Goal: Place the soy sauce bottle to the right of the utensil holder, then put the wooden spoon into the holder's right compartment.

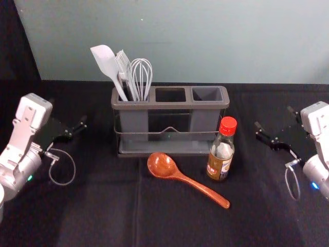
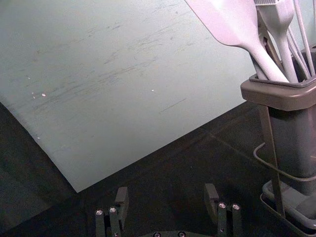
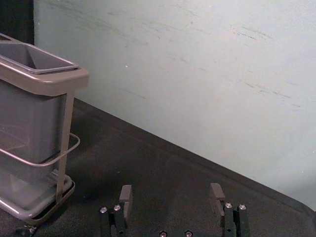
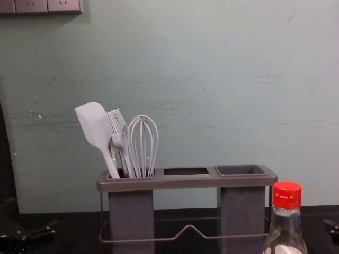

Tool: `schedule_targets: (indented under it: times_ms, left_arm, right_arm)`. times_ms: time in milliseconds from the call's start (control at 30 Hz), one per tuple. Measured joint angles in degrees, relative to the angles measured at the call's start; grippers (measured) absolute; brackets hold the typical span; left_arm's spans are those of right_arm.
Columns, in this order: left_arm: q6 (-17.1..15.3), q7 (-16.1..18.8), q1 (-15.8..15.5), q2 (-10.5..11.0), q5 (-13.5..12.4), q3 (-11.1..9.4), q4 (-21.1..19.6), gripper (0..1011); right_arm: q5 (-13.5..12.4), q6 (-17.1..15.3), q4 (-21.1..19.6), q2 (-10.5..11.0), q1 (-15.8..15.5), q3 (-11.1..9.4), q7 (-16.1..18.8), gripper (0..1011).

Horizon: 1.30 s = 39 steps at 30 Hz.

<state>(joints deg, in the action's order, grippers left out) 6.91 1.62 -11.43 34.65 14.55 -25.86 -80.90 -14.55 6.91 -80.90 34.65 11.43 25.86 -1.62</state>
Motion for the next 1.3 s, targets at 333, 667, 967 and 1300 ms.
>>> schedule_targets:
  times_ms: [333, 667, 967, 1300]
  left_arm:
    - [0.0, 0.0, 0.0, 0.0, 0.0, 0.0, 0.0, 1005]
    - [0.0, 0.0, 0.0, 0.0, 0.0, 0.0, 0.0, 1005]
    - [0.0, 0.0, 0.0, 0.0, 0.0, 0.0, 0.0, 1005]
    - [0.0, 0.0, 0.0, 0.0, 0.0, 0.0, 0.0, 1005]
  right_arm:
    - [0.0, 0.0, 0.0, 0.0, 0.0, 0.0, 0.0, 1002]
    - [0.0, 0.0, 0.0, 0.0, 0.0, 0.0, 0.0, 1002]
    - [0.0, 0.0, 0.0, 0.0, 0.0, 0.0, 0.0, 1003]
    - [0.0, 0.0, 0.0, 0.0, 0.0, 0.0, 0.0, 1002]
